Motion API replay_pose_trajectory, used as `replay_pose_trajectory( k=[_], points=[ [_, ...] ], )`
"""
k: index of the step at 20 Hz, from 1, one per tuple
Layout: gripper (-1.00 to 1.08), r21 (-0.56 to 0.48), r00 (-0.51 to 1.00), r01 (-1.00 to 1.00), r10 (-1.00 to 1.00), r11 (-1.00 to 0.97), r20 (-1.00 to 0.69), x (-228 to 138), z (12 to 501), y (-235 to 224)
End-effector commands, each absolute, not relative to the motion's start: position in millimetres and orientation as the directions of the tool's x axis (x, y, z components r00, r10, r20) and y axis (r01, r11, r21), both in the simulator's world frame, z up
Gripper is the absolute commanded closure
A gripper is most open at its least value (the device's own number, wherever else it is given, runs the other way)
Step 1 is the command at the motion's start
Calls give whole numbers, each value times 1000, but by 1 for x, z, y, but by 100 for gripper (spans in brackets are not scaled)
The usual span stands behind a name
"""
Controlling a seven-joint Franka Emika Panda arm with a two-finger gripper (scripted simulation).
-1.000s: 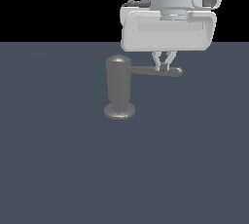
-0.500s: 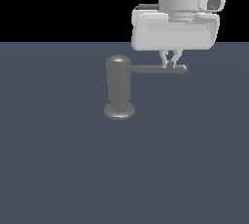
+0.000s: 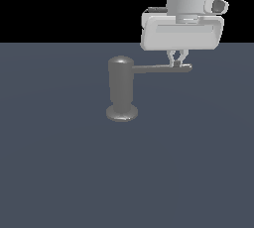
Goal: Turn on the faucet by rotating a designated handle.
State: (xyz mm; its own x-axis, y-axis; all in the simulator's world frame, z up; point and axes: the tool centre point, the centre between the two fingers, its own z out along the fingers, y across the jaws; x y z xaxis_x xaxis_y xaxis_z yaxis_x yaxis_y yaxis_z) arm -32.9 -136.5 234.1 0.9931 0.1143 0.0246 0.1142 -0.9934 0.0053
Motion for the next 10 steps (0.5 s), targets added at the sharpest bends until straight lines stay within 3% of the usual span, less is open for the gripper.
replay_pose_trajectory(
  k=[1,10],
  points=[
    [108,4,993,119,119,-993,17,-25,228,-139],
    [108,3,994,113,113,-994,11,-3,226,-156]
  ],
)
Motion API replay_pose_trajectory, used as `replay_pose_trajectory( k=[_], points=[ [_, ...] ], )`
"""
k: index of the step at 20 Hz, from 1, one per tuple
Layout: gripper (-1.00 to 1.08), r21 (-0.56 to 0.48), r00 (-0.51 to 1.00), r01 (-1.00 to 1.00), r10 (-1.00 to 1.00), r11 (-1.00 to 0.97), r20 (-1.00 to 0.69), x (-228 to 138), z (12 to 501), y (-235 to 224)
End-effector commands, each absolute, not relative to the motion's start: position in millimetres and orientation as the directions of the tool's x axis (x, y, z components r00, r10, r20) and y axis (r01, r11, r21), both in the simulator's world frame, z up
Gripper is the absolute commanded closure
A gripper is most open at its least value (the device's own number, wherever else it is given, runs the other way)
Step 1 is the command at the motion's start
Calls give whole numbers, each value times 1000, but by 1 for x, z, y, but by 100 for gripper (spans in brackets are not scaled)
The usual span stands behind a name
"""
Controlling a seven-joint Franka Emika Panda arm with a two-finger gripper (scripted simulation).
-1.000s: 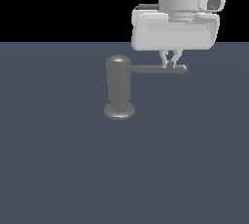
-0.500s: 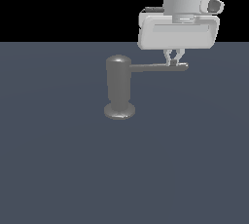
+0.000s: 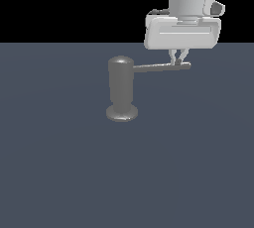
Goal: Turn on the faucet by rotating a designated handle.
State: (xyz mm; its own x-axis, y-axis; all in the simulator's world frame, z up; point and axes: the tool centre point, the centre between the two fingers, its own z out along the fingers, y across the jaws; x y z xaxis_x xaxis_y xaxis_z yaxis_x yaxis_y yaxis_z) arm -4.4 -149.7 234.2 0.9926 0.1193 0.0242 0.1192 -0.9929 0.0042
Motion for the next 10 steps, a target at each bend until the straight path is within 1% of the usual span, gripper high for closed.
replay_pose_trajectory(
  k=[1,10],
  points=[
    [108,3,994,112,112,-994,11,0,225,-158],
    [108,1,994,107,107,-994,6,21,223,-175]
  ],
)
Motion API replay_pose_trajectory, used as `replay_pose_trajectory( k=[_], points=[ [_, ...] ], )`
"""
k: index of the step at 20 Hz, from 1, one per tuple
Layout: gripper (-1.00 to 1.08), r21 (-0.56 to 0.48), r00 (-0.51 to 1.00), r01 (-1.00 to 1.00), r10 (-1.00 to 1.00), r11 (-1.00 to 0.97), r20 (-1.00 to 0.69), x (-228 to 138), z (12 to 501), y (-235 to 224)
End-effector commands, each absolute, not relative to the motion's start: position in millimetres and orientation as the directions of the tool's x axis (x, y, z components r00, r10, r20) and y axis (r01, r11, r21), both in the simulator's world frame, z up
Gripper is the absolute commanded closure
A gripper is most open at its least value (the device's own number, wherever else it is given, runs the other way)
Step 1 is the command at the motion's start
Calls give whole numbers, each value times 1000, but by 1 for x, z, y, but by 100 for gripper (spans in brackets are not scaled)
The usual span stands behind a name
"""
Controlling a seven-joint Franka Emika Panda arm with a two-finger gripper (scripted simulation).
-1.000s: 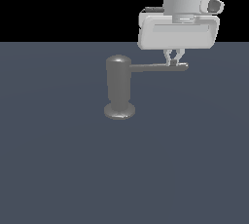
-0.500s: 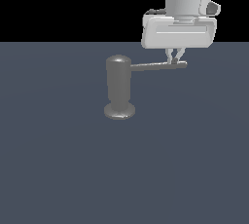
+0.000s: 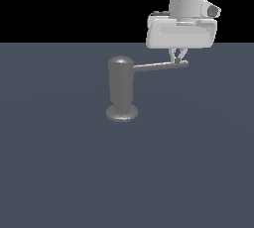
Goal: Turn on the faucet by rotating a designated handle.
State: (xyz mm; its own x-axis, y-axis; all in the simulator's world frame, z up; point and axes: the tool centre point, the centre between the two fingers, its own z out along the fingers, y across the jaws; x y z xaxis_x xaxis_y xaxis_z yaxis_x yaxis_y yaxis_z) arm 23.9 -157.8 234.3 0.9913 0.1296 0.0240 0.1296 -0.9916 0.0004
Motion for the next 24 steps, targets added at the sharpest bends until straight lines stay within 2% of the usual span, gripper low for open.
replay_pose_trajectory(
  k=[1,10,11,24],
  points=[
    [108,1,994,106,106,-994,5,24,223,-177],
    [108,0,995,101,101,-995,1,42,221,-191],
    [108,-5,990,142,142,-990,24,50,234,-162],
    [108,-4,991,132,132,-991,18,86,231,-158]
  ],
)
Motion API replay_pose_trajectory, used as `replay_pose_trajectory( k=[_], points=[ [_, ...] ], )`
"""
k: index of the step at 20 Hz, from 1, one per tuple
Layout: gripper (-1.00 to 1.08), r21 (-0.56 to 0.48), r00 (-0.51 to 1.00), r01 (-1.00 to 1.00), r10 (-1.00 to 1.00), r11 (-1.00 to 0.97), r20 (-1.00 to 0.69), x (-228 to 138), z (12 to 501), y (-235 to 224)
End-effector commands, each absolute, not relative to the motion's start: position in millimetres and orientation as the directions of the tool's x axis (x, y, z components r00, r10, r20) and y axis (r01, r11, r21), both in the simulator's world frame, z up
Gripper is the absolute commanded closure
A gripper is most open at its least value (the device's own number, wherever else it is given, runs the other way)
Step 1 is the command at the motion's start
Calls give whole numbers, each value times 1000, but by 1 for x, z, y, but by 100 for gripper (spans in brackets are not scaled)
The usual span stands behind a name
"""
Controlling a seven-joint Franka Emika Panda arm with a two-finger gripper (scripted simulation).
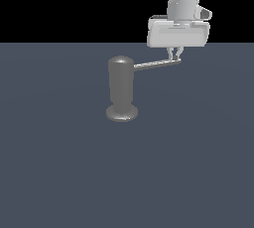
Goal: Turn on the faucet by rotating a designated handle.
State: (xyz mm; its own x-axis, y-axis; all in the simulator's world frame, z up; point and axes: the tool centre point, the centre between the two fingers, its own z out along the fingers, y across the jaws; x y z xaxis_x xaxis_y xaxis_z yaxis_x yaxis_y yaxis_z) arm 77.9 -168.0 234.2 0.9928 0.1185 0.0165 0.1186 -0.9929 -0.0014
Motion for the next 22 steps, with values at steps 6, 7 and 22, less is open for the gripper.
replay_pose_trajectory(
  k=[6,7,22],
  points=[
    [108,-4,992,128,128,-992,16,102,230,-156],
    [108,-4,992,127,127,-992,16,104,230,-155],
    [108,-3,993,118,118,-993,10,139,227,-151]
  ],
)
